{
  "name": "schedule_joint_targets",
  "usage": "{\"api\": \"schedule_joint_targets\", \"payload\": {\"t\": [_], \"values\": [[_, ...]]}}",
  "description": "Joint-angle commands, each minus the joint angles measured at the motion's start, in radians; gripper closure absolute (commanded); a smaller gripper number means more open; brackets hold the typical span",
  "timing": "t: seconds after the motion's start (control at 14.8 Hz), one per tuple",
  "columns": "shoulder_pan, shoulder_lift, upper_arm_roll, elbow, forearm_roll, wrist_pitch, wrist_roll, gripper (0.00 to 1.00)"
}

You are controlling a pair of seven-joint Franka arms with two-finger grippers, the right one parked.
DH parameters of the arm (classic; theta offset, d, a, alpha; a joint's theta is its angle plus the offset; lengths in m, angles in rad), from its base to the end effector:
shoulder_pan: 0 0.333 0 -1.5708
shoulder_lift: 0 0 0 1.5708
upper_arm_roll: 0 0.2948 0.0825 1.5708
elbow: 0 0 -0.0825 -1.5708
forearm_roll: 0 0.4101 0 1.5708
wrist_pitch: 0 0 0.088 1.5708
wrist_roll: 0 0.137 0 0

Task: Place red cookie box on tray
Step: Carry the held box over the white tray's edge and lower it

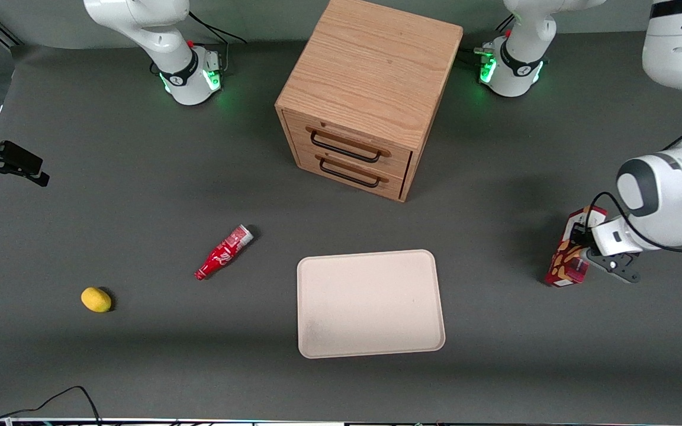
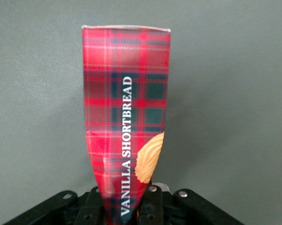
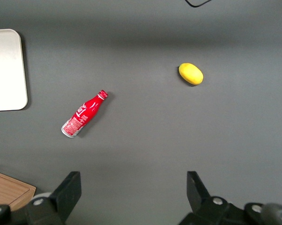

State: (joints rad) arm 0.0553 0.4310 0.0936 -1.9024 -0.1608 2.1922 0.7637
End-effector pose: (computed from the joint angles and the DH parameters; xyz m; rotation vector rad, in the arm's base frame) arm 0.6147 0.0825 0.1960 2.9024 -0.7688 -0.1297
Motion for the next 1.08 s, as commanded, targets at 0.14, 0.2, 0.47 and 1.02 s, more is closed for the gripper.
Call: {"api": "schedule_joint_targets", "payload": {"t": [0.14,0.2,0.47,1.02], "values": [[-0.005,-0.118,0.014,0.190,0.000,-0.331,-0.098,1.00],[-0.008,-0.142,0.011,0.219,0.001,-0.389,-0.147,1.00],[-0.009,-0.210,-0.023,0.431,0.000,-0.683,-0.379,1.00],[-0.014,-0.149,-0.406,0.588,0.033,-0.682,-1.048,1.00]]}}
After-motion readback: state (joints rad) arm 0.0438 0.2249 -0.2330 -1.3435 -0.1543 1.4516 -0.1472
